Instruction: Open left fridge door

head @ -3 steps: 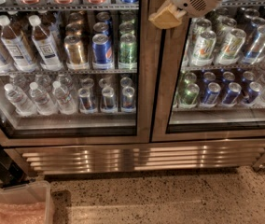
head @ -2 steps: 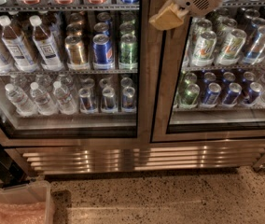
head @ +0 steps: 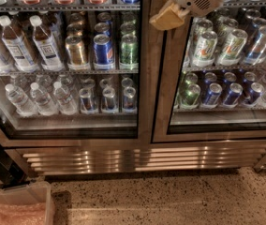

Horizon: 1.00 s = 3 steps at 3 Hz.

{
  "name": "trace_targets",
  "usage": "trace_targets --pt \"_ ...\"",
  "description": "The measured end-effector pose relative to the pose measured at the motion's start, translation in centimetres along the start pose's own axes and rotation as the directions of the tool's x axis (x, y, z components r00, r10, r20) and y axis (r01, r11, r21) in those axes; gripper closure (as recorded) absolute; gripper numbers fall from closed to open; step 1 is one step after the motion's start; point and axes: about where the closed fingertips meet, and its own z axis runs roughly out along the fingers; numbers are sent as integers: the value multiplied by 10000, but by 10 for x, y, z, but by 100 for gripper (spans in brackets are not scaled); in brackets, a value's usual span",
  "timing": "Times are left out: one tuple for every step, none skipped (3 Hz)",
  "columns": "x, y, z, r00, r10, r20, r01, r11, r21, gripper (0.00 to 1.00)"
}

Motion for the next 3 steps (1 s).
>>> trace_targets --pt "-1 13 -3 9998 -154 90 157 9992 -354 100" --pt "-1 13 -7 9998 -154 90 157 9992 -354 100" --pt "-4 32 -17 9997 -105 204 108 9998 -149 100"
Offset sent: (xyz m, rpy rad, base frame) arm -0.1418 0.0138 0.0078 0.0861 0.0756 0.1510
